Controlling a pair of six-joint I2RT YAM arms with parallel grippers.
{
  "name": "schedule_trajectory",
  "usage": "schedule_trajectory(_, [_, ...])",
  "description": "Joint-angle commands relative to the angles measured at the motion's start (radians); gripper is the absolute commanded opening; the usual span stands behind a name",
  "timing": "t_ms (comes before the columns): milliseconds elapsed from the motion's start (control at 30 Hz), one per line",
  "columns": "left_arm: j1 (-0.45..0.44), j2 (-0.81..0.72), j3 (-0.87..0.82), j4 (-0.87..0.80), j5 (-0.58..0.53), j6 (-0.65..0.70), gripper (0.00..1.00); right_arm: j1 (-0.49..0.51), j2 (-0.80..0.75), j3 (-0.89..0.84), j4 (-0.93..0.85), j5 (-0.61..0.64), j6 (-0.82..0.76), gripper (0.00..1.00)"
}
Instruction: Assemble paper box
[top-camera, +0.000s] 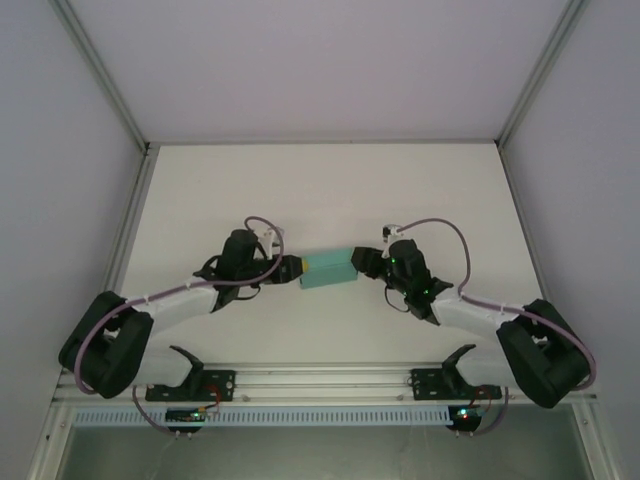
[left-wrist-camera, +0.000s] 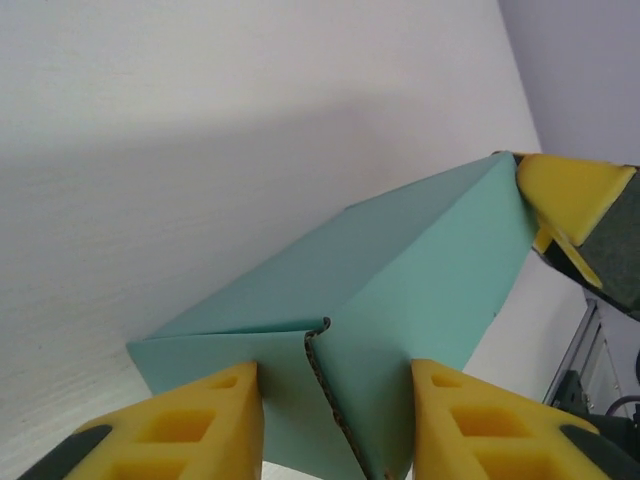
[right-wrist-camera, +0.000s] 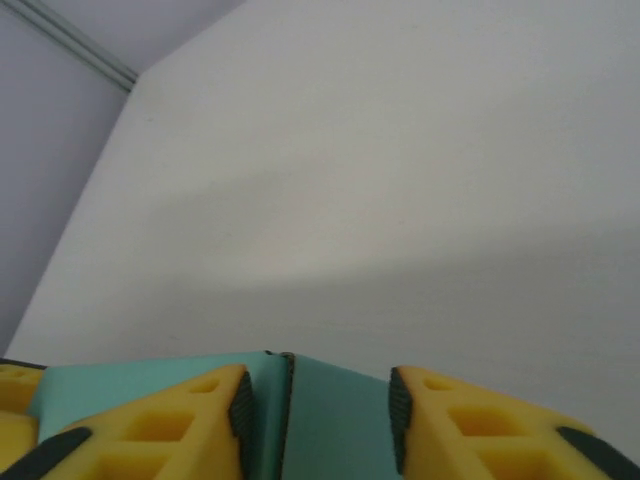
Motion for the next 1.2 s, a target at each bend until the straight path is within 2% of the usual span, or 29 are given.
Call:
schedule_trajectory(0, [0.018,0.093,-0.097,-0.11,-0.04,-0.024,0.24,-0.005,0.112,-0.104,-0.255,-0.034,-0.067,0.3])
schedule_trajectory(133, [0.02,0.127,-0.084,-0.09,-0.008,-0.042,0.14,0.003,0.157,-0.091,-0.214,-0.059,-0.08,0.08])
schedule_trajectory(167, [0.02,0.134,-0.077,-0.096,-0.007,-0.045,0.05,0.007,0.168,-0.084,-0.212,-0.062,-0.084,0.0])
schedule_trajectory(200, [0.018,0.14,-0.065,-0.113,-0.006,-0.043,0.0,0.013,0.174,-0.076,-0.218,-0.061,-0.086,0.0])
schedule_trajectory(333, [0.019,0.145,-0.027,-0.147,0.009,-0.035,0.0,0.046,0.171,-0.037,-0.242,-0.023,-0.092,0.0])
schedule_trajectory(400, [0.019,0.135,-0.011,-0.162,0.009,-0.033,0.0,0.064,0.155,0.0,-0.309,0.012,-0.104,0.0])
schedule_trajectory(533, [0.019,0.097,0.065,-0.281,-0.009,-0.004,0.0,0.078,0.11,0.061,-0.377,0.018,-0.13,0.0])
schedule_trajectory(600, [0.017,0.077,0.12,-0.361,-0.033,0.027,0.22,0.078,0.094,0.111,-0.416,0.016,-0.136,0.06])
schedule_trajectory(633, [0.015,0.065,0.149,-0.391,-0.043,0.044,0.39,0.079,0.09,0.145,-0.444,0.018,-0.14,0.09])
schedule_trajectory(700, [0.016,0.048,0.2,-0.445,-0.062,0.076,0.47,0.079,0.083,0.216,-0.495,0.036,-0.141,0.16])
schedule_trajectory(800, [0.016,0.029,0.303,-0.568,-0.093,0.155,0.62,0.08,0.072,0.308,-0.524,0.035,-0.166,0.36])
schedule_trajectory(867, [0.017,0.013,0.363,-0.639,-0.138,0.187,0.76,0.075,0.068,0.376,-0.595,0.031,-0.2,0.41])
schedule_trajectory(933, [0.017,-0.011,0.398,-0.665,-0.178,0.208,1.0,0.07,0.063,0.426,-0.613,0.054,-0.226,0.51])
schedule_trajectory(1067, [0.018,-0.053,0.434,-0.674,-0.267,0.223,0.99,0.047,0.05,0.496,-0.612,0.041,-0.339,0.62])
schedule_trajectory(1167, [0.019,-0.069,0.447,-0.688,-0.307,0.226,0.99,0.023,0.049,0.544,-0.625,-0.016,-0.398,0.78])
